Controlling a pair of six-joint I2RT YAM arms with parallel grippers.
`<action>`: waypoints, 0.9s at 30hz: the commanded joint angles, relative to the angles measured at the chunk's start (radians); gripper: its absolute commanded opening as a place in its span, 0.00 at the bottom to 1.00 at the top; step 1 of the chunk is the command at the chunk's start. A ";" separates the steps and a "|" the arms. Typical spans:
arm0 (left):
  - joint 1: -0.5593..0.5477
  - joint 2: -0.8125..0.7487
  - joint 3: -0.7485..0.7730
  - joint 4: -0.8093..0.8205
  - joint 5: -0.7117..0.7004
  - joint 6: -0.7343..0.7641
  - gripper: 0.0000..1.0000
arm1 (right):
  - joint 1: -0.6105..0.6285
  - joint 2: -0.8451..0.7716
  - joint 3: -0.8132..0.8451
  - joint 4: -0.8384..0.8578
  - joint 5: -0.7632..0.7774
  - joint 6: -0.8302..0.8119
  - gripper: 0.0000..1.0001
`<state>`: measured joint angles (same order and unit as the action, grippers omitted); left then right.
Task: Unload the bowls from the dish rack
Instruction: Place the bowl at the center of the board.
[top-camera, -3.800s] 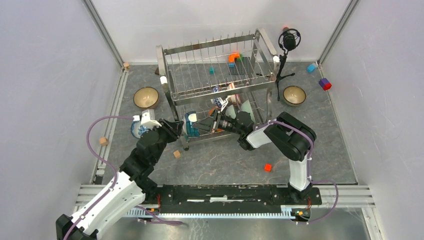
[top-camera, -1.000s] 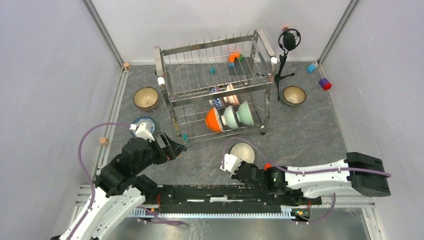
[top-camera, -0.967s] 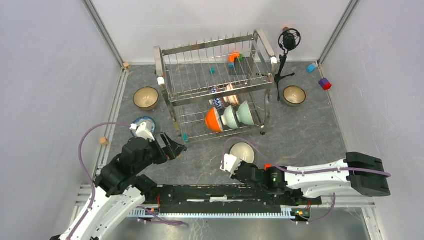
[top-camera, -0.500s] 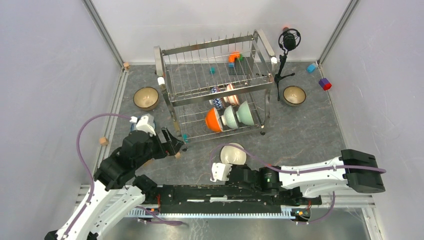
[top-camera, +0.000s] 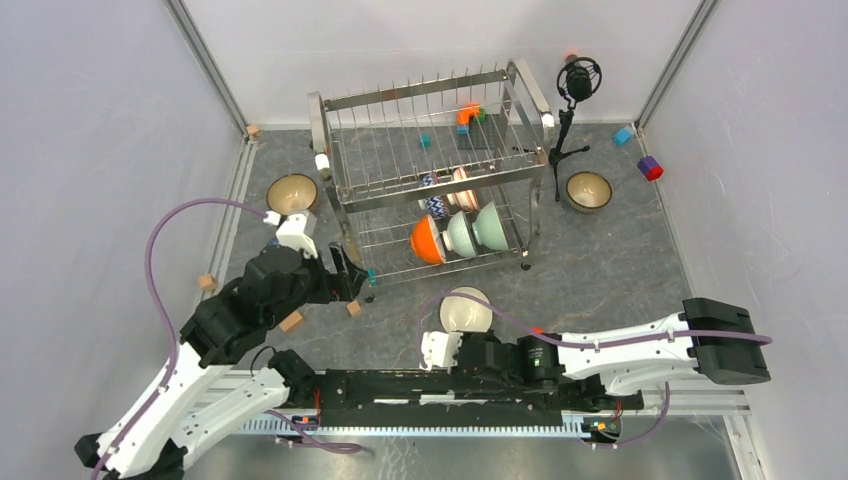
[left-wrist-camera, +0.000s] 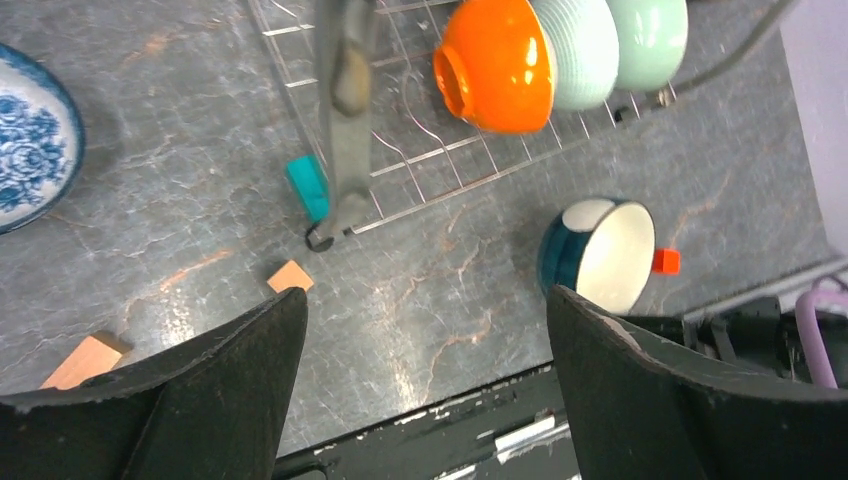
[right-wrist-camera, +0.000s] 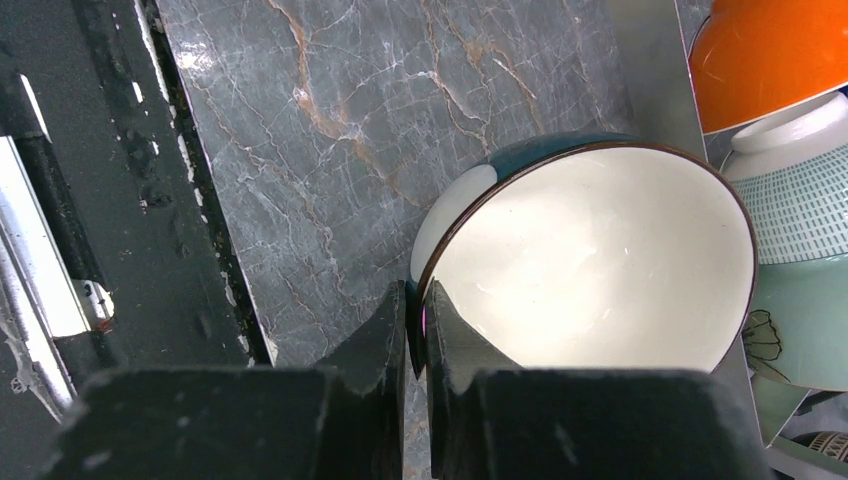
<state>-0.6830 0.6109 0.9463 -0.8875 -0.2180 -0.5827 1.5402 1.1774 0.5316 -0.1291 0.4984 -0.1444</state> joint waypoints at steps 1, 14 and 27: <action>-0.130 -0.010 -0.044 0.038 -0.039 -0.059 0.93 | 0.009 -0.027 0.019 0.059 0.033 -0.059 0.00; -0.794 0.264 0.009 0.053 -0.528 -0.363 0.98 | 0.081 -0.071 0.023 0.001 0.062 -0.086 0.00; -0.794 0.295 -0.201 0.262 -0.443 -0.489 1.00 | 0.256 -0.100 -0.009 -0.028 0.104 -0.132 0.00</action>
<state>-1.4704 0.8936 0.7612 -0.7185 -0.6483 -0.9909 1.7576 1.1004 0.5240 -0.1978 0.5388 -0.2344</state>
